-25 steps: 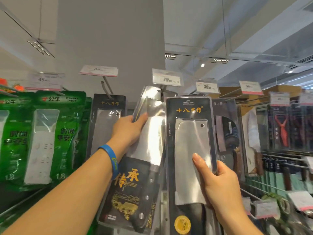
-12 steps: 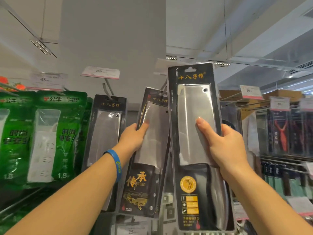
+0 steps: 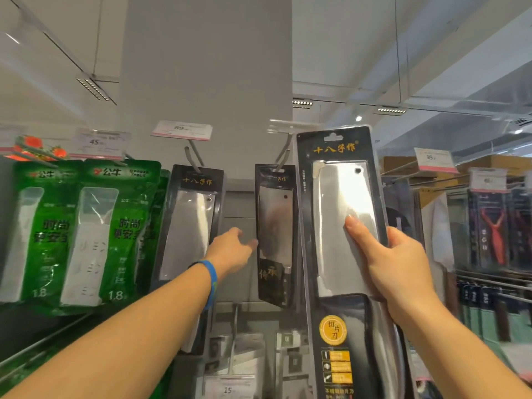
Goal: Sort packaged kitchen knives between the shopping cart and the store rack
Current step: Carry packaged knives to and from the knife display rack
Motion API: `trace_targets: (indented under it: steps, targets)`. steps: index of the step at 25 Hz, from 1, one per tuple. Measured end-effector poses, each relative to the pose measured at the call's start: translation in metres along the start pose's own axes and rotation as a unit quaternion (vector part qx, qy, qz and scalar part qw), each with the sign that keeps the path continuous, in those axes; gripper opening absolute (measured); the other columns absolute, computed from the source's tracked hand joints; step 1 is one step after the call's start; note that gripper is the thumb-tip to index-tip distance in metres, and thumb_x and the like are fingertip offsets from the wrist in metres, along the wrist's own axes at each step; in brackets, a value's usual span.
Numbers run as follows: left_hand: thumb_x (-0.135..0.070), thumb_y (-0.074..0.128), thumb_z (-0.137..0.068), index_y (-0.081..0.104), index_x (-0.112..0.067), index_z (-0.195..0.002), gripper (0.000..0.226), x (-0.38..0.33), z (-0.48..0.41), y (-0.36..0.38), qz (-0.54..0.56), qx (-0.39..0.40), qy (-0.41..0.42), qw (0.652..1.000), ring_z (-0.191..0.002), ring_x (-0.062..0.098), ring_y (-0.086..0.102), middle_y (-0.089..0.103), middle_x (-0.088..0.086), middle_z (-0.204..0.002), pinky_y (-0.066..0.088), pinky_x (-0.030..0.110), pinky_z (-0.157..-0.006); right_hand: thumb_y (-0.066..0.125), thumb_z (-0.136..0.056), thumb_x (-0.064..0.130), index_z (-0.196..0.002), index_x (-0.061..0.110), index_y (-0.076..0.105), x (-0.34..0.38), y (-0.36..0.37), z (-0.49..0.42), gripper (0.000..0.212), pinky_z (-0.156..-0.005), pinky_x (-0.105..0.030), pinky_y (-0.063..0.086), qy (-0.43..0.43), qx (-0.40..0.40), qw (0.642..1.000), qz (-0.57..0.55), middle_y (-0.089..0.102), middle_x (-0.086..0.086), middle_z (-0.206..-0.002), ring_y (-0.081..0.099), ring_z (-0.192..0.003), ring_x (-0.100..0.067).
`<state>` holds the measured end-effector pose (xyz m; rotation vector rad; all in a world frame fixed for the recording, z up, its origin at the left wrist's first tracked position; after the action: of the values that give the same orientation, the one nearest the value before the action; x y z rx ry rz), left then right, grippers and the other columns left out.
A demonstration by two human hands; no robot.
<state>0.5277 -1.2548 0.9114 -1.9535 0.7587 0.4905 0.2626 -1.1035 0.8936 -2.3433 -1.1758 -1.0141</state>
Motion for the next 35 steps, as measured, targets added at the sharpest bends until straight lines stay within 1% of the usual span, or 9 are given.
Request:
trace_targets:
  steps: [8, 12, 15, 18, 20, 24, 28, 32, 35]
  targets:
    - [-0.052, 0.067, -0.086, 0.069, -0.029, -0.084, 0.023, 0.006, 0.054, -0.095, 0.047, -0.261, 0.17, 0.949, -0.071, 0.003, 0.065, 0.068, -0.014, -0.075, 0.05, 0.025, -0.067, 0.064, -0.054, 0.095, -0.079, 0.001, 0.065, -0.033, 0.033, 0.029, 0.097, -0.064, -0.045, 0.053, -0.011, 0.009, 1.0, -0.022, 0.068, -0.013, -0.069, 0.063, -0.062, -0.031]
    - [-0.042, 0.07, -0.087, 0.066, -0.026, -0.086, 0.016, -0.002, 0.072, -0.183, -0.007, -0.374, 0.228, 0.899, -0.067, 0.004, 0.059, 0.064, -0.013, -0.075, 0.045, 0.025, -0.061, 0.065, -0.054, 0.094, -0.092, -0.001, 0.069, -0.037, 0.081, 0.051, 0.102, -0.079, -0.053, 0.058, -0.01, 0.069, 0.997, -0.041, 0.073, -0.02, -0.088, 0.069, -0.086, -0.04]
    - [-0.035, 0.073, -0.085, 0.064, -0.022, -0.104, 0.024, -0.019, 0.075, -0.228, -0.109, -0.414, 0.282, 0.859, -0.082, 0.014, 0.056, 0.059, -0.004, -0.103, 0.047, 0.031, -0.075, 0.063, -0.055, 0.093, -0.084, -0.001, 0.067, -0.032, 0.112, 0.062, 0.098, -0.071, -0.046, 0.056, -0.006, 0.088, 0.995, -0.046, 0.072, -0.017, -0.079, 0.067, -0.072, -0.033]
    - [-0.035, 0.073, -0.086, 0.058, -0.023, -0.13, 0.048, -0.039, 0.063, -0.244, -0.299, -0.378, 0.313, 0.818, -0.122, 0.027, 0.048, 0.05, 0.004, -0.139, 0.045, 0.041, -0.097, 0.063, -0.059, 0.094, -0.068, 0.001, 0.055, -0.02, 0.137, 0.069, 0.094, -0.053, -0.037, 0.042, -0.014, 0.093, 0.994, -0.05, 0.058, 0.0, -0.052, 0.046, -0.045, -0.011]
    - [-0.037, 0.065, -0.092, 0.05, -0.025, -0.141, 0.052, -0.047, 0.051, -0.241, -0.399, -0.317, 0.313, 0.802, -0.134, 0.03, 0.041, 0.046, 0.003, -0.15, 0.04, 0.045, -0.105, 0.063, -0.065, 0.086, -0.067, 0.008, 0.061, -0.013, 0.149, 0.069, 0.078, -0.054, -0.033, 0.042, -0.015, 0.095, 0.994, -0.06, 0.064, 0.008, -0.057, 0.056, -0.05, -0.005]
    - [-0.035, 0.042, -0.105, 0.055, -0.022, -0.135, 0.036, -0.052, 0.043, -0.233, -0.362, -0.304, 0.335, 0.815, -0.102, 0.025, 0.054, 0.065, 0.007, -0.119, 0.037, 0.031, -0.077, 0.063, -0.084, 0.073, -0.077, 0.007, 0.056, -0.01, 0.172, 0.063, 0.066, -0.064, -0.037, 0.044, 0.023, 0.094, 0.993, -0.071, 0.065, -0.004, -0.078, 0.059, -0.07, -0.021]
    - [-0.035, 0.043, -0.105, 0.061, -0.019, -0.13, 0.034, -0.054, 0.034, -0.237, -0.324, -0.335, 0.356, 0.81, -0.1, 0.024, 0.06, 0.068, 0.005, -0.115, 0.037, 0.028, -0.075, 0.058, -0.083, 0.08, -0.135, 0.004, 0.056, -0.019, 0.191, 0.053, 0.092, -0.099, -0.037, 0.045, 0.099, 0.095, 0.982, -0.133, 0.059, -0.007, -0.14, 0.058, -0.126, -0.025]
    - [-0.036, 0.046, -0.104, 0.063, -0.018, -0.129, 0.035, -0.051, 0.035, -0.238, -0.311, -0.343, 0.38, 0.801, -0.097, 0.024, 0.061, 0.069, 0.005, -0.112, 0.035, 0.027, -0.072, 0.064, -0.086, 0.071, -0.114, 0.015, 0.064, -0.032, 0.215, 0.063, 0.063, -0.078, -0.027, 0.049, 0.222, 0.135, 0.935, -0.243, 0.067, 0.003, -0.106, 0.065, -0.087, -0.009]
    - [-0.038, 0.046, -0.103, 0.064, -0.019, -0.128, 0.036, -0.049, 0.036, -0.238, -0.303, -0.343, 0.401, 0.794, -0.096, 0.024, 0.062, 0.07, 0.005, -0.112, 0.036, 0.027, -0.072, 0.064, -0.088, 0.067, -0.123, 0.011, 0.065, -0.036, 0.22, 0.077, 0.066, -0.073, -0.026, 0.048, 0.218, 0.146, 0.943, -0.205, 0.07, 0.003, -0.109, 0.067, -0.092, -0.012]
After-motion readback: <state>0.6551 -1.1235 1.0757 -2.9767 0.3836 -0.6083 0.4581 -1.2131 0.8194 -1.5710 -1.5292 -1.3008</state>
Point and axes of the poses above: each hand's wrist, its own z-axis away from the middle knuckle, its own y-axis out of the palm, x = y × z, the point moved 5 cm from there along -z, towards the middle knuckle
